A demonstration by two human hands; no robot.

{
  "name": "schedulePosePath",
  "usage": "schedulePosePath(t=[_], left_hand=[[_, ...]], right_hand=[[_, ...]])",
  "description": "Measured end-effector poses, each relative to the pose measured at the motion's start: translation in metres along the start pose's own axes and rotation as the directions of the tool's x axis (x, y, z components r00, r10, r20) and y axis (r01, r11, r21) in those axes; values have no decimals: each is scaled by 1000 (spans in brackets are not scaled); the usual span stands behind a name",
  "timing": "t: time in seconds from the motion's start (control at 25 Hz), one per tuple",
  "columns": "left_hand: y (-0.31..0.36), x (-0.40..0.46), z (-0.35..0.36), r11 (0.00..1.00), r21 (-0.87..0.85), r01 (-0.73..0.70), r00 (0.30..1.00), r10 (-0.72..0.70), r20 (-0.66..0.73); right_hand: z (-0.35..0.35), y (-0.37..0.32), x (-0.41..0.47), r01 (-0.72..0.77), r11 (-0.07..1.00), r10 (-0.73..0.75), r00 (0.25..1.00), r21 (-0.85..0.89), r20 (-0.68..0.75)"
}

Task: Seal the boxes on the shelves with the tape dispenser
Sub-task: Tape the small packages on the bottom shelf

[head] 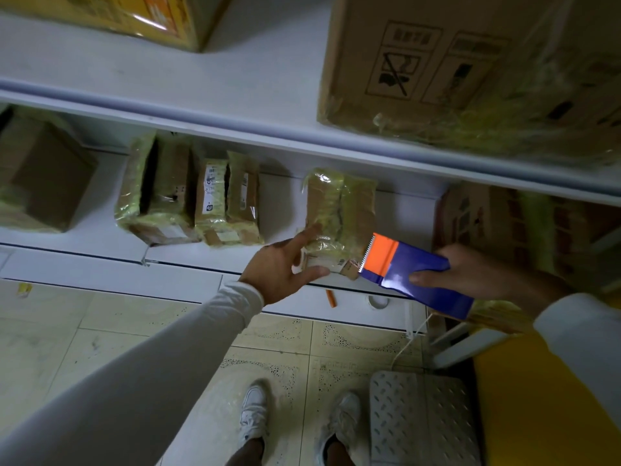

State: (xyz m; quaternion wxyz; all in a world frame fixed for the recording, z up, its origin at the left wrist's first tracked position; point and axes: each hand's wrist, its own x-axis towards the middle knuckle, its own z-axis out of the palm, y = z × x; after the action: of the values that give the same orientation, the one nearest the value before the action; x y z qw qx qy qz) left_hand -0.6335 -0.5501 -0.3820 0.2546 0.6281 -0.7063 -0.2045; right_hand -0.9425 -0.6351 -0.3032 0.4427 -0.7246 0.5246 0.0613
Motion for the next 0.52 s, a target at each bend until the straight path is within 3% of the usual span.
schedulePosePath(t=[0.12,0.2,0.32,0.4,0.52], left_hand=[[-1,8,-10,987,130,-97,976,120,-183],[7,21,-9,980,65,-190,975,196,-101],[19,31,10,941,185,-284,959,281,46],[15,34,16,951,198,-239,970,223,98],[6,35,6,974,109,-199,979,193,67]], right_hand=[[3,-4,1,-11,1000,11,1000,11,-9],[8,-8,0,-10,1000,10,1000,24,3],[14,-13,-1,-15,999,14,1000,36,20],[15,-14,0,-21,999,20,1000,41,18],[21,-20,3,-12,998,12,1000,60,4]])
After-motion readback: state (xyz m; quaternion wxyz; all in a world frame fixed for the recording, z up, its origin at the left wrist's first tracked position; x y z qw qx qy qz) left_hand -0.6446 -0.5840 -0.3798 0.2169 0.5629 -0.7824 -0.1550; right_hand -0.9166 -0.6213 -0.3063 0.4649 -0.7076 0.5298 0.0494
